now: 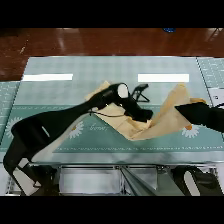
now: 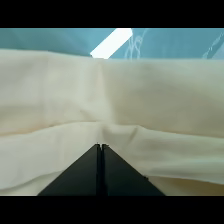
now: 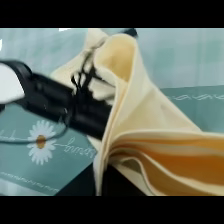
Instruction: Fold the shirts.
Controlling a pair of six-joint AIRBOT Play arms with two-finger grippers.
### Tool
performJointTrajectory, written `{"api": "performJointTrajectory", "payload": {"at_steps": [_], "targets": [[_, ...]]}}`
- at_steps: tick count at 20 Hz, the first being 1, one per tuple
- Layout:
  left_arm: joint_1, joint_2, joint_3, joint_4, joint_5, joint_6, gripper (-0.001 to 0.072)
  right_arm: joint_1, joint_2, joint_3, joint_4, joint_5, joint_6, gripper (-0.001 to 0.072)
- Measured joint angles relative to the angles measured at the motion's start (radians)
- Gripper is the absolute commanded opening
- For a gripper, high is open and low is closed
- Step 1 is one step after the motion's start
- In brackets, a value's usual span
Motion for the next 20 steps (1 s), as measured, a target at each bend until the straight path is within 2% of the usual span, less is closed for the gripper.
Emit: {"api": "performJointTrajectory", "payload": {"at_steps": [3,7,12,17,20], "targets": [[0.175,0.078,0.006,0.036,-0.060,0.004,0.0016,0.075,-0.076,0.005,0.072,-0.048,-0.036,0.0020],[0.432,0.290,-0.055,0.180,-0.142,0.011,0.0016,0.257,-0.266,0.073,0.117,-0.198,-0.075,0.0020],[0.710,0.710,-0.363,0.365,-0.116,0.012,0.0016,0.450,-0.644,0.309,0.143,-0.363,-0.121,0.0021],[0.824,1.110,-0.715,0.410,-0.053,0.000,0.0016,0.565,-1.015,0.568,0.179,-0.409,-0.140,0.0021],[0.841,1.238,-0.853,0.399,-0.039,-0.008,0.0016,0.608,-1.171,0.663,0.192,-0.434,-0.132,0.0021]]}}
